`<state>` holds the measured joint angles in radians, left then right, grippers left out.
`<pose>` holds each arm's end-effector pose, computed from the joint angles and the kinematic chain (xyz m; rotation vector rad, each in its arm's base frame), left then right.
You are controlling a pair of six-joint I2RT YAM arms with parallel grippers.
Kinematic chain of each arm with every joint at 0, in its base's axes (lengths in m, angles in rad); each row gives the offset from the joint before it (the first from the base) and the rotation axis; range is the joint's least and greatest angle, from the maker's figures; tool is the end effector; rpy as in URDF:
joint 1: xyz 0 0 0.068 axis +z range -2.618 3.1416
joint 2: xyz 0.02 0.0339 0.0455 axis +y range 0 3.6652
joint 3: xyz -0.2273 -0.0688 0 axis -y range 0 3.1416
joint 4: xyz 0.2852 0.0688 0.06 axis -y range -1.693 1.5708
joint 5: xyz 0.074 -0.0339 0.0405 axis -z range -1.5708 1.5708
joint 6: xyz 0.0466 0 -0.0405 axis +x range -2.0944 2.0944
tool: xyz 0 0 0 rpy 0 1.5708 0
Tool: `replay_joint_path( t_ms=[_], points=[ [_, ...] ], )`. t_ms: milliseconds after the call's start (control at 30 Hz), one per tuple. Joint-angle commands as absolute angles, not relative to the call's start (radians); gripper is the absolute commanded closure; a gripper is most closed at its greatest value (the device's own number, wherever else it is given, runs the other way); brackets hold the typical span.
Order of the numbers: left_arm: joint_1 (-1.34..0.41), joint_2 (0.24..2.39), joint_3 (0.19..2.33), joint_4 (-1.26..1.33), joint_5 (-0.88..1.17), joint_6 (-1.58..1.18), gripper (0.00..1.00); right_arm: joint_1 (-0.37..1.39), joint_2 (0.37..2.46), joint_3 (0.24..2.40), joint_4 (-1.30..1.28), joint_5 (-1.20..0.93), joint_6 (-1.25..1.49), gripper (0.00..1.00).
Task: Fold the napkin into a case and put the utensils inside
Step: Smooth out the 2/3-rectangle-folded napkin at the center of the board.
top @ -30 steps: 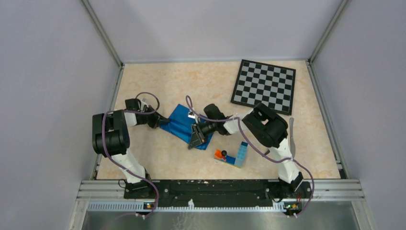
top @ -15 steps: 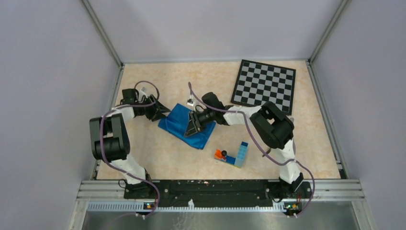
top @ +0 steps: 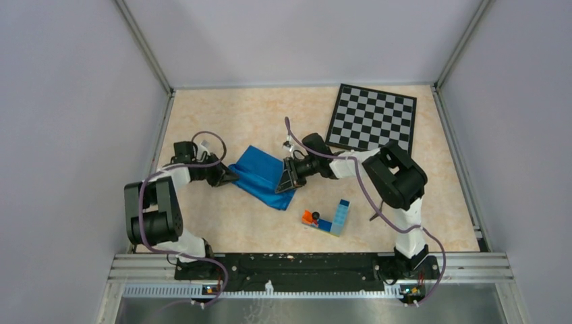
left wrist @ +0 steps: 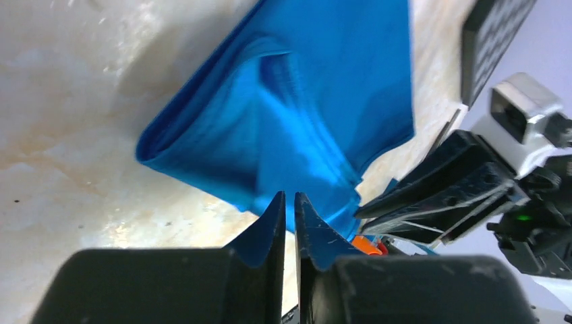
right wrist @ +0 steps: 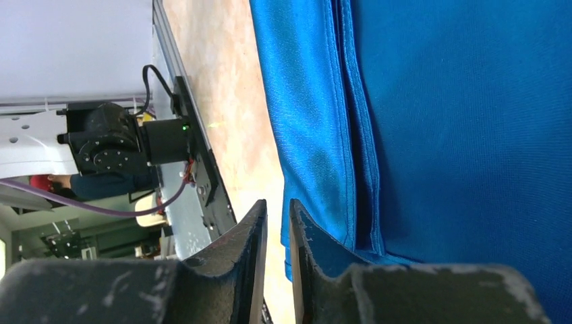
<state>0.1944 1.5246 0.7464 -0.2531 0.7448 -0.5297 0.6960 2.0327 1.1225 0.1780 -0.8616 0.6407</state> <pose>0.3106 0.0290 0.0902 -0.6401 2.4611 -1.0904 0.3006 0.2972 0.0588 -0.5860 2.5061 1.6059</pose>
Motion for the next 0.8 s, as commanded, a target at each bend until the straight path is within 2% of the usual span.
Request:
replay_joint_path(
  t_ms=[0,233,433,533,633,767],
  points=[
    [0.191,1.591,0.707,-0.123,0.730,-0.579,0.88,0.697,2.043,1.114,0.233,-0.837,0.623,0.83],
    [0.189,1.712,0.712,-0.076,0.618,-0.600,0.94,0.705,2.052,1.060,0.264,-0.805,0.625,0.85],
    [0.190,1.746,0.733,-0.106,0.574,-0.586,0.97,0.723,1.992,1.188,0.049,-0.737,0.506,0.84],
    [0.190,1.740,0.739,-0.123,0.559,-0.575,0.97,0.751,1.953,1.229,0.012,-0.751,0.490,0.81],
    [0.190,1.742,0.742,-0.125,0.561,-0.574,0.97,0.791,1.975,1.230,0.059,-0.806,0.522,0.80],
    [0.189,1.746,0.752,-0.131,0.565,-0.575,0.98,0.804,2.012,1.129,0.237,-0.863,0.628,0.80]
  ],
)
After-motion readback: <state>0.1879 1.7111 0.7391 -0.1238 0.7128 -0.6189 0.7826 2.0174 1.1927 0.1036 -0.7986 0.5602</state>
